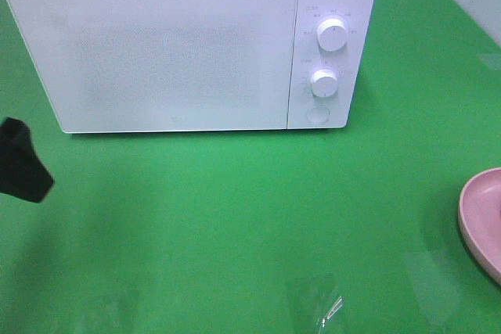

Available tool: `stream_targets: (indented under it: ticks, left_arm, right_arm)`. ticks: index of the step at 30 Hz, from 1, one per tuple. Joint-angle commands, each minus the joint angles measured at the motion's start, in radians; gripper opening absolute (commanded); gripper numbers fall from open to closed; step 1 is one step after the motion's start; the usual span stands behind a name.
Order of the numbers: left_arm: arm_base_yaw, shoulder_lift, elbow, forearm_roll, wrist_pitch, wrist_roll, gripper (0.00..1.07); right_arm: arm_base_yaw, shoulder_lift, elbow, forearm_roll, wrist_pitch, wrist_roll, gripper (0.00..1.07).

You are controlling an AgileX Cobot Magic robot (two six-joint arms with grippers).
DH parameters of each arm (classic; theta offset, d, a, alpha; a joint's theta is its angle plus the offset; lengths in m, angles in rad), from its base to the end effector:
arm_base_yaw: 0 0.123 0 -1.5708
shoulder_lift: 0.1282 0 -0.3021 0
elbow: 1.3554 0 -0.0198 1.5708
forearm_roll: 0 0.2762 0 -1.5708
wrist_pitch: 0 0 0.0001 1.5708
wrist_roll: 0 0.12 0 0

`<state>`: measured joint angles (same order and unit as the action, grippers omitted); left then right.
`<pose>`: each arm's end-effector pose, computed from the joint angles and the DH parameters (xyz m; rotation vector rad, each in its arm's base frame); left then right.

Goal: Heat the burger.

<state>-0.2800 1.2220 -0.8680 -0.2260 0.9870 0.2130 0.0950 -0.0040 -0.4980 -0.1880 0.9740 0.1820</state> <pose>0.2278 -0.0889 0.2525 0.5572 2.7612 -0.3095 0.0307 -0.0157 0.2867 0.0836 1.9409 -0.0380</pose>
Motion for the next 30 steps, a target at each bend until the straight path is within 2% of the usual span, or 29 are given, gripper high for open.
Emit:
stream_targets:
  ticks: [1,3,4,8,10,11,14,19,20,23,26,27,28,29,30]
  left_arm:
    - [0.169,-0.077,0.003,-0.013,0.079,0.030,1.00]
    - [0.196,-0.092,0.003,-0.023,0.088,0.028,1.00]
    - [0.251,-0.128,0.003,-0.048,0.112,0.029,1.00]
    - [0.308,-0.222,0.003,-0.039,0.191,0.026,1.00]
    - [0.314,-0.246,0.003,-0.032,0.209,0.023,1.00]
    - [0.317,-0.320,0.003,-0.011,0.247,0.019,1.00]
    - [0.317,-0.342,0.003,-0.006,0.255,0.019,1.00]
    - [0.317,-0.518,0.009,0.039,0.269,0.015,1.00]
    - [0.317,-0.575,0.031,0.051,0.267,0.010,1.00]
    - [0.317,-0.607,0.049,0.060,0.260,0.010,1.00]
    - [0.317,-0.728,0.134,0.072,0.243,0.008,1.00]
    - [0.317,-0.728,0.134,0.072,0.243,0.008,1.00]
    - [0.317,-0.784,0.182,0.072,0.228,0.004,1.00]
    - [0.317,-0.784,0.182,0.072,0.228,0.004,1.00]
    - [0.317,-0.849,0.222,0.072,0.197,-0.014,1.00]
  right_arm:
    - [-0.003,-0.027,0.004,-0.008,-0.006,-0.007,0.76]
    - [-0.003,-0.027,0.004,-0.008,-0.006,-0.007,0.76]
    - [-0.003,-0.027,0.004,-0.008,-0.006,-0.007,0.76]
    - [-0.003,-0.027,0.004,-0.008,-0.006,-0.007,0.76]
    - [-0.003,-0.027,0.004,-0.008,-0.006,-0.007,0.76]
    - [-0.003,-0.027,0.004,-0.008,-0.006,-0.007,0.76]
    - [-0.003,-0.027,0.004,-0.008,-0.006,-0.007,0.76]
    - [-0.003,-0.027,0.004,-0.008,-0.006,-0.007,0.76]
    - [-0.003,-0.027,0.004,-0.008,-0.006,-0.007,0.76]
    - [-0.003,-0.027,0.004,-0.008,-0.006,-0.007,0.76]
    - [-0.003,-0.027,0.004,-0.008,-0.006,-0.007,0.76]
    - [-0.003,-0.027,0.004,-0.008,-0.006,-0.007,0.76]
    - [-0.003,-0.027,0.004,-0.008,-0.006,-0.007,0.76]
    - [-0.003,-0.027,0.004,-0.008,-0.006,-0.007,0.76]
    - [-0.003,-0.027,0.004,-0.008,-0.006,-0.007,0.76]
